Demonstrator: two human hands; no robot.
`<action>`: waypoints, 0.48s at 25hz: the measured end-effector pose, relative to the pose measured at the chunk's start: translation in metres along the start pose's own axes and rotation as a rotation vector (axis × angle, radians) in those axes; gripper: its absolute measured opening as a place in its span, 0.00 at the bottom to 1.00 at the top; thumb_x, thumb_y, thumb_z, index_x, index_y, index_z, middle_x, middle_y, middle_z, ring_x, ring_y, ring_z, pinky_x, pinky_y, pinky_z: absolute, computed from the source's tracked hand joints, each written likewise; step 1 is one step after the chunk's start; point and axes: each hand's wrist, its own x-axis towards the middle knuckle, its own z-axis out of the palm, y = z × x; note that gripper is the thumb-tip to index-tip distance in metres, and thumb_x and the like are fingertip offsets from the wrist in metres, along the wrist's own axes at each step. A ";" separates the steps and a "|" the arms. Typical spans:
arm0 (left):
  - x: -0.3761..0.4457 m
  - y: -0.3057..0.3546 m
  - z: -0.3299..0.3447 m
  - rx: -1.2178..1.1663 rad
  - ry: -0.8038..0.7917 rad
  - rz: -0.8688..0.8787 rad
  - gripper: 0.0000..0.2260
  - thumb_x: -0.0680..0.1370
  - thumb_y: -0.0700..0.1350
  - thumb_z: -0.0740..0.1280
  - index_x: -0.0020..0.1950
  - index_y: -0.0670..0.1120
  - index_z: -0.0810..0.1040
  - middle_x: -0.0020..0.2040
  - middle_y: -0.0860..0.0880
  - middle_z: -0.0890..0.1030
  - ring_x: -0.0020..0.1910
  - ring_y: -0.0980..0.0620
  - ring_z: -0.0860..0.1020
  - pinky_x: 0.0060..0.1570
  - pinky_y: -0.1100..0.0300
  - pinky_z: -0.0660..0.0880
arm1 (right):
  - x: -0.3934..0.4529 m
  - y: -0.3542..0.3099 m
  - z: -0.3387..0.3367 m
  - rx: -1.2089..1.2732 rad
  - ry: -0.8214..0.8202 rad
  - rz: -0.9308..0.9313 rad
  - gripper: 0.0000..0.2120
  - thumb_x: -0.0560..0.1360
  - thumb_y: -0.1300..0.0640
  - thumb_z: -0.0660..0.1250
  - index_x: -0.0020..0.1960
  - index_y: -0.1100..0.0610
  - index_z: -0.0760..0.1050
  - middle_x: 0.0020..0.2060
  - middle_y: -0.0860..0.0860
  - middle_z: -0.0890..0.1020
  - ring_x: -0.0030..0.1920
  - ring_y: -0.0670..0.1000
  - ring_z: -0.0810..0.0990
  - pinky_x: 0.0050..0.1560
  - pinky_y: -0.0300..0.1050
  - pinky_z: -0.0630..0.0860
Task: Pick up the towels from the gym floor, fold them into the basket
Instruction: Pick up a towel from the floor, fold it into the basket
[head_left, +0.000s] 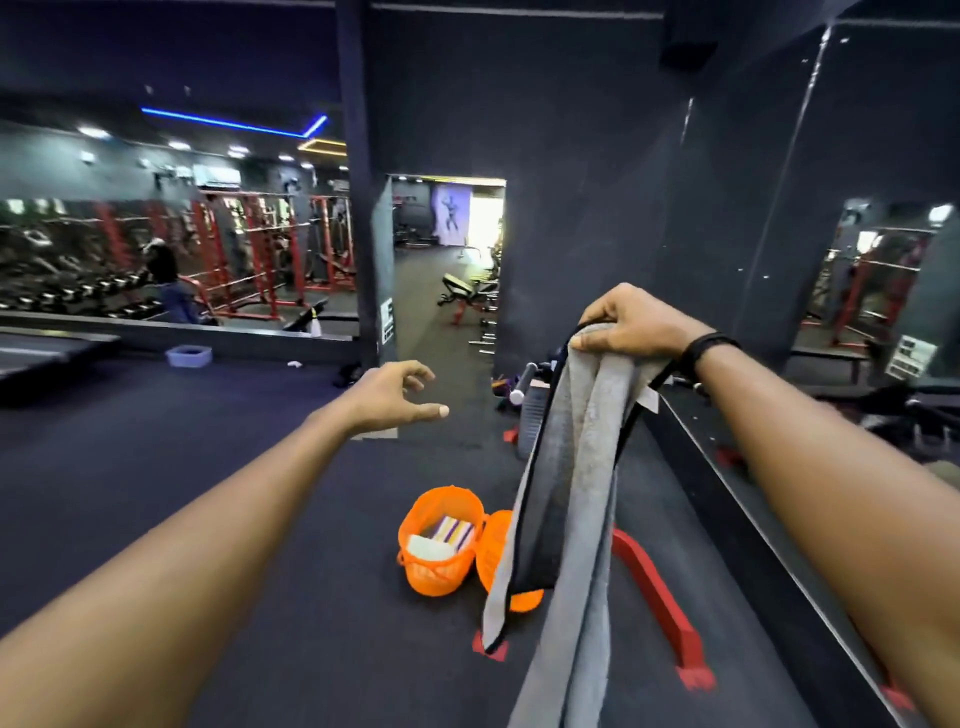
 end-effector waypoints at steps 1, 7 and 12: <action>0.017 -0.003 -0.002 -0.010 0.015 0.004 0.26 0.68 0.58 0.75 0.62 0.50 0.76 0.56 0.50 0.79 0.56 0.52 0.77 0.59 0.55 0.74 | 0.026 0.002 0.003 0.016 0.005 -0.027 0.03 0.71 0.55 0.72 0.41 0.54 0.83 0.38 0.52 0.84 0.36 0.40 0.76 0.43 0.44 0.76; 0.107 -0.013 0.005 -0.063 0.080 -0.005 0.23 0.68 0.63 0.73 0.55 0.50 0.80 0.51 0.51 0.82 0.50 0.54 0.79 0.55 0.56 0.76 | 0.146 -0.008 0.038 0.070 -0.030 -0.168 0.03 0.72 0.57 0.72 0.40 0.51 0.82 0.33 0.43 0.81 0.31 0.34 0.74 0.39 0.32 0.72; 0.201 -0.046 0.016 0.061 0.170 -0.041 0.17 0.68 0.60 0.70 0.34 0.49 0.71 0.41 0.46 0.81 0.45 0.43 0.79 0.42 0.52 0.75 | 0.249 -0.004 0.080 0.080 -0.023 -0.194 0.04 0.72 0.57 0.72 0.42 0.58 0.84 0.34 0.43 0.81 0.32 0.35 0.73 0.37 0.28 0.70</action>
